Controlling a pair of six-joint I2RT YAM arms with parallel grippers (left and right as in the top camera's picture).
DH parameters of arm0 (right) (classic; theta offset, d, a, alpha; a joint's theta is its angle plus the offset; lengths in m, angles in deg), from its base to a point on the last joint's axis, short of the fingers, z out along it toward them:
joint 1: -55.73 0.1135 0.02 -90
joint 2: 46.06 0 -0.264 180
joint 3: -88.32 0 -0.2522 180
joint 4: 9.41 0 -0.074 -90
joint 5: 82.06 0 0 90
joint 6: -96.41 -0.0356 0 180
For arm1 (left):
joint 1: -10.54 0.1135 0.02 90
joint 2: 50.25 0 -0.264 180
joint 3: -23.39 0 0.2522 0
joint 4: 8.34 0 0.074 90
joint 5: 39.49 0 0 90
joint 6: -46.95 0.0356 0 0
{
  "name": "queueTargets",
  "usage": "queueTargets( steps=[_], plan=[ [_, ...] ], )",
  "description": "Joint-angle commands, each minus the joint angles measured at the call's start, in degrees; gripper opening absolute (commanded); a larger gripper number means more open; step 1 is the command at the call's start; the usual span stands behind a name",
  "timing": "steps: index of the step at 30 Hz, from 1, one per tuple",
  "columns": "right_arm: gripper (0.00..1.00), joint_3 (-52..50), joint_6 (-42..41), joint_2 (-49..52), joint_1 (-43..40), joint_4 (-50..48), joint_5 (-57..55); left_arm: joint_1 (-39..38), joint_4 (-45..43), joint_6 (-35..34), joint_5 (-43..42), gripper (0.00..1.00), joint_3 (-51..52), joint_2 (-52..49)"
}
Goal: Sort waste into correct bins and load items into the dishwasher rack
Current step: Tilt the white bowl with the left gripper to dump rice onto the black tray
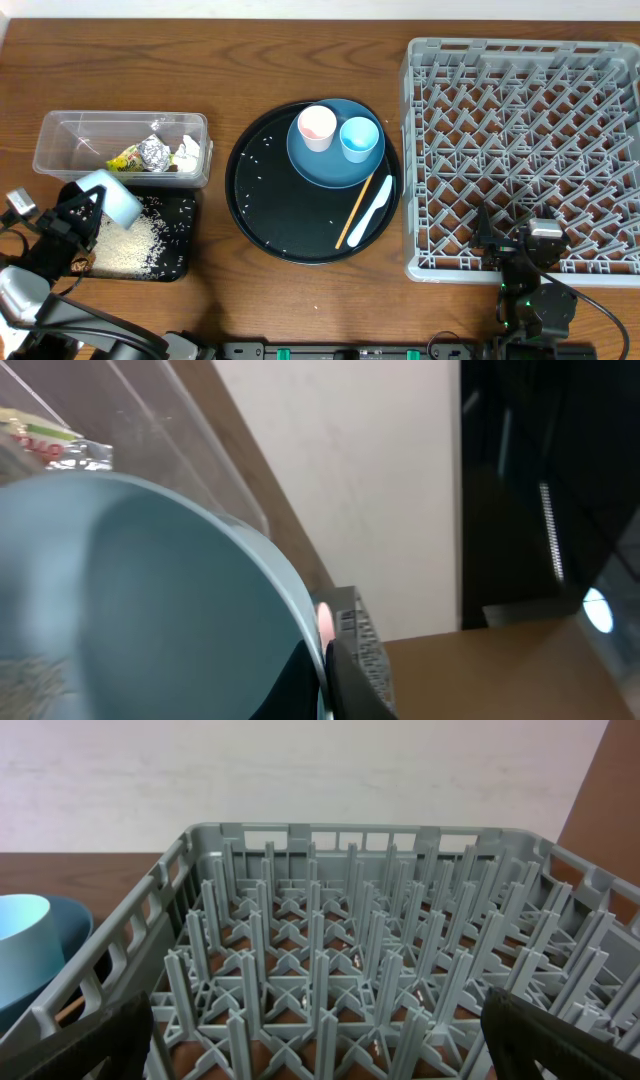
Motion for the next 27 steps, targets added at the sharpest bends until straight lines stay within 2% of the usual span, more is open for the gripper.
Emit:
queueTargets(
  steps=[1,3,5,9,10,13,15,17,18,19,21,22,24,25,26,27],
  plan=[
    [0.99,-0.1,0.5,-0.1,0.5,0.2,0.2,0.2,-0.1,2.1,-2.4,0.06,0.2,-0.5],
    [0.99,-0.1,0.5,-0.1,0.5,0.2,0.2,0.2,-0.1,-0.1,0.5,0.06,0.2,-0.5],
    [0.99,-0.1,0.5,-0.1,0.5,0.2,0.2,0.1,0.4,-1.6,-3.1,0.06,0.1,-0.5],
    [0.99,-0.1,0.5,-0.1,0.5,0.2,0.2,-0.2,0.5,3.4,-1.6,0.06,0.1,0.1],
    [0.99,-0.1,0.5,-0.1,0.5,0.2,0.2,-0.2,0.5,2.0,0.1,0.06,0.1,0.0],
    [0.99,-0.1,0.5,-0.1,0.5,0.2,0.2,-0.5,1.6,-1.2,-3.1,0.06,0.0,0.0],
    [0.99,-0.1,0.5,-0.1,0.5,0.2,0.2,-1.0,1.6,4.8,-1.9,0.06,0.1,0.5],
    [0.99,-0.1,0.5,-0.1,0.5,0.2,0.2,-1.0,1.6,0.1,5.4,0.06,0.1,0.3],
    [0.99,-0.1,0.5,-0.1,0.5,0.2,0.2,-1.0,1.5,-2.6,5.3,0.06,0.1,-0.1],
    [0.99,-0.1,0.5,-0.1,0.5,0.2,0.2,-1.1,1.3,-1.7,-1.5,0.06,0.1,-0.3],
    [0.99,-0.1,0.5,-0.1,0.5,0.2,0.2,-1.3,1.3,1.2,-2.9,0.06,0.0,0.0],
    [0.99,-0.1,0.5,-0.1,0.5,0.2,0.2,-1.4,0.3,1.8,0.2,0.06,0.0,0.0],
    [0.99,-0.1,0.5,-0.1,0.5,0.2,0.2,-1.3,0.4,-5.1,5.4,0.06,0.0,-0.3],
    [0.99,-0.1,0.5,-0.1,0.5,0.2,0.2,-1.3,0.3,-6.0,1.6,0.06,0.1,-0.3],
    [0.99,-0.1,0.5,-0.1,0.5,0.2,0.2,-1.3,-0.2,-3.9,-3.2,0.06,0.1,-0.3],
    [0.99,-0.1,0.5,-0.1,0.5,0.2,0.2,-1.5,-0.1,-3.4,-3.0,0.06,-0.1,0.0]
  ],
)
